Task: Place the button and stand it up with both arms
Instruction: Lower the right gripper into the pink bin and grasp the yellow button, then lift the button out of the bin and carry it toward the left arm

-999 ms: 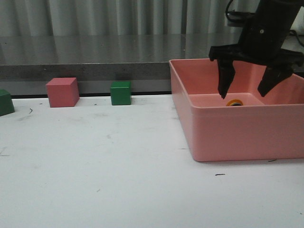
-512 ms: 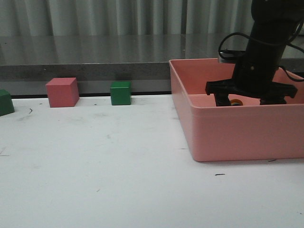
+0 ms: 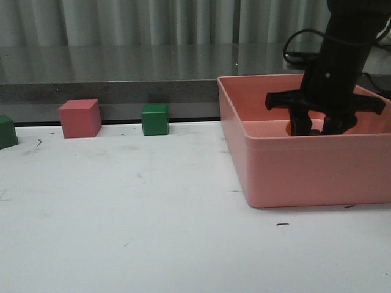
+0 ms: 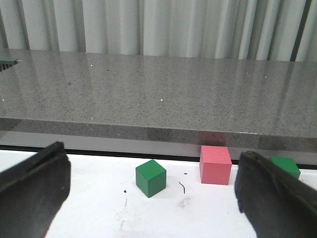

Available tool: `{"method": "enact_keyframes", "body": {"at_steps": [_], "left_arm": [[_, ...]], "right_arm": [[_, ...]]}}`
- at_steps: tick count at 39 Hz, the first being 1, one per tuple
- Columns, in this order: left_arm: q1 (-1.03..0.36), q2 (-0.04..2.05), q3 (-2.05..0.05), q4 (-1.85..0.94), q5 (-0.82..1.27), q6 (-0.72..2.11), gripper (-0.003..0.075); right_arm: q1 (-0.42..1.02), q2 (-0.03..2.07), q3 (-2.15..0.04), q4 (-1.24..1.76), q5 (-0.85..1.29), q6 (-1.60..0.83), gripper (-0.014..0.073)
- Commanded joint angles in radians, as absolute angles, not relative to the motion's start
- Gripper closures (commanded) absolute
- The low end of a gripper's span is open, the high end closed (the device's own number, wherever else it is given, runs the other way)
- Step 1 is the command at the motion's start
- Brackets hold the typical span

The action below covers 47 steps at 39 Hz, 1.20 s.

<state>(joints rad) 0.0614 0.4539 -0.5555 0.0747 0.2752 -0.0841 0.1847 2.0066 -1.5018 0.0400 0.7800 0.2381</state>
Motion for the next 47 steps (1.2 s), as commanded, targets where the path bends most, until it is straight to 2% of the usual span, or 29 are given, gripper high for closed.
{"method": "enact_keyframes", "body": {"at_steps": [1,20,34,40,47], "left_arm": [[0.056,0.465,-0.595,0.075,0.193,-0.091,0.0083],[0.056,0.465,-0.595,0.075,0.193,-0.091,0.0083],[0.056,0.465,-0.595,0.075,0.193,-0.091,0.0083],[0.056,0.465,-0.595,0.075,0.193,-0.091,0.0083],[0.056,0.465,-0.595,0.075,0.193,-0.091,0.0083]], "right_arm": [[0.18,1.875,-1.534,0.032,0.763,0.242,0.0281],[0.266,1.681,-1.534,0.046,0.903,0.245,0.0281],[0.569,1.693,-1.547,0.077,0.861,0.269,0.0284],[0.706,1.784,-1.659,0.077,0.899,0.285,0.0284],[0.798,1.953,-1.87,0.077,0.963,0.336,0.0284]]}}
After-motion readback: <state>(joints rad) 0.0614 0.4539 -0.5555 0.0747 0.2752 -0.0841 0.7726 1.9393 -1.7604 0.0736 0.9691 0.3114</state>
